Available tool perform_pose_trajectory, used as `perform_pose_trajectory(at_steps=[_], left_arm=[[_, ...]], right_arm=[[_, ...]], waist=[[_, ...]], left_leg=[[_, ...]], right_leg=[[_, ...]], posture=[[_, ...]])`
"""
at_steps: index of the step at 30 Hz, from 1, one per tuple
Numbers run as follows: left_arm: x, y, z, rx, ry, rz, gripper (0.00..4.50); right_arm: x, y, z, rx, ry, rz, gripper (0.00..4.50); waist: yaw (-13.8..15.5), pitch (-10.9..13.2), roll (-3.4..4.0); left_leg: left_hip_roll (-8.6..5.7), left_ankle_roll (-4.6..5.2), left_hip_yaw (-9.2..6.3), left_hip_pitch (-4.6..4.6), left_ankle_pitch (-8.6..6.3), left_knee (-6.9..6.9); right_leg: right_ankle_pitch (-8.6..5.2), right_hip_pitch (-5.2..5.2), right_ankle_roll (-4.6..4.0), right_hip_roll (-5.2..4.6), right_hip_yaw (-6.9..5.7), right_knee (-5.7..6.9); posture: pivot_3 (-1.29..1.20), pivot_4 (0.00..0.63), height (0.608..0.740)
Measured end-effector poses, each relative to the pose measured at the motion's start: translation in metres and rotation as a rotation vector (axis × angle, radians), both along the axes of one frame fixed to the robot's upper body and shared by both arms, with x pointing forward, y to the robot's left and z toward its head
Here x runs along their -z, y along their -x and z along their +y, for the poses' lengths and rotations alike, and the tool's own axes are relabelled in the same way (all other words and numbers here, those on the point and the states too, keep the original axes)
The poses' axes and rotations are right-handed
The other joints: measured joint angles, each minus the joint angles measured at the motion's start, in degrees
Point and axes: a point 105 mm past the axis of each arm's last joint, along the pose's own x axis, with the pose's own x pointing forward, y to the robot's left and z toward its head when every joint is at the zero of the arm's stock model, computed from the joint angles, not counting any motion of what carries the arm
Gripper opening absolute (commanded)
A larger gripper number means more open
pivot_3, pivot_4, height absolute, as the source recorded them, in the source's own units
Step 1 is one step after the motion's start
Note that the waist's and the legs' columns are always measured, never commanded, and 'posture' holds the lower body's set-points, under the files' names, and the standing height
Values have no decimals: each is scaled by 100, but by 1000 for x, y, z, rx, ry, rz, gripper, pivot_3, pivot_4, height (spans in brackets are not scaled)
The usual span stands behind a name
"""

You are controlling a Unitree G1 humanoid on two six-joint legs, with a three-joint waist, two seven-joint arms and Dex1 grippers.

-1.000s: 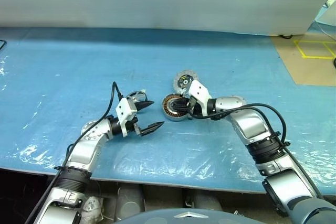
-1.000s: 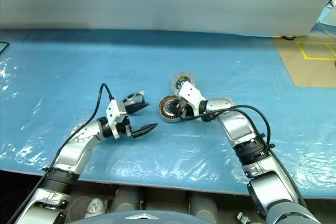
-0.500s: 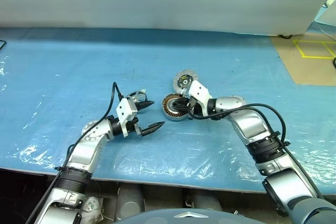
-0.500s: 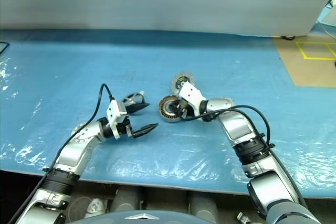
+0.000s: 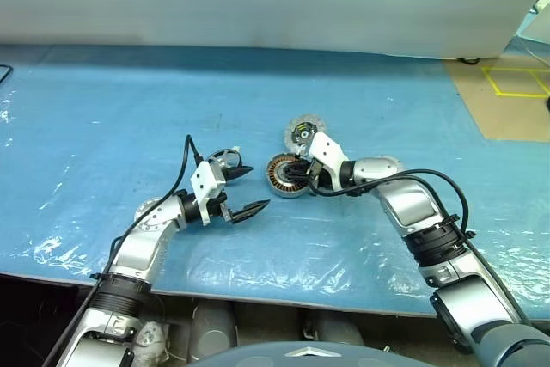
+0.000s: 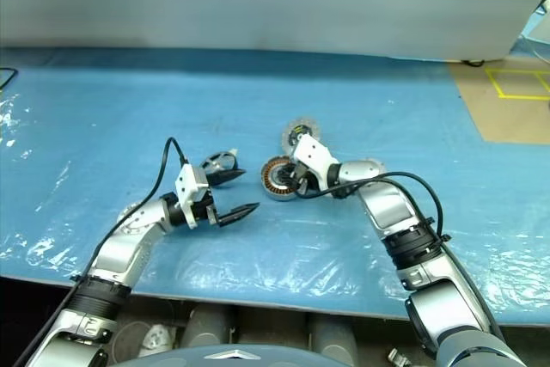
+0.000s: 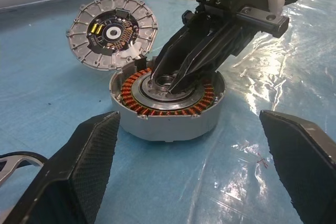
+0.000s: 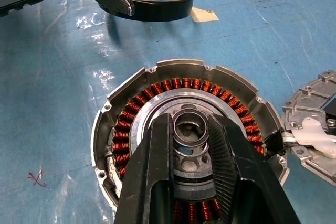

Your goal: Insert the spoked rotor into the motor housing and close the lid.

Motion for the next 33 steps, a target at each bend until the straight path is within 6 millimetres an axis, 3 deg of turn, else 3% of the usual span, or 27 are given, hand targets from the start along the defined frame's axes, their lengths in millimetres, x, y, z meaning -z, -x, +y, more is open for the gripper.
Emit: perform_pose_trajectory(at_steps=[14, 20, 22, 25, 30, 33], left_arm=[[0, 1, -1, 10, 1, 1, 4500], [0, 1, -1, 11, 1, 2, 4500], [0, 1, -1, 11, 1, 2, 4500], [0, 1, -1, 11, 1, 2, 4500], [1, 1, -2, 12, 1, 4, 4500], [1, 1, -2, 13, 0, 5, 4500]], right_arm=[[2, -2, -1, 2, 1, 5, 583], [1, -7, -6, 39, -3, -8, 2502], [-1, -10, -6, 59, -27, -3, 2502], [-5, -12, -8, 99, -110, 47, 1833], [-6, -13, -11, 113, -131, 61, 60], [-5, -13, -10, 110, -123, 58, 60]], waist=[[-2, 0, 0], [0, 0, 0], [-1, 0, 0], [-2, 0, 0], [-2, 0, 0], [-6, 0, 0]], left_leg=[[0, 0, 0, 7, 0, 8], [0, 0, 0, 9, 0, 10], [1, 0, 0, 9, 0, 9], [1, 0, 0, 4, 0, 7], [2, 0, 0, 3, 0, 5], [2, 0, 0, 3, 0, 5]], right_leg=[[0, 7, 0, 0, 2, 4], [0, 11, 0, -1, 3, 4], [0, 10, 0, 0, 2, 2], [0, 6, -1, 0, 2, 1], [0, 3, -1, 1, 1, 1], [0, 3, -1, 1, 1, 1]], posture=[[0, 150, 740], [0, 150, 740], [0, 150, 740], [0, 150, 740], [0, 150, 740], [0, 150, 740]])
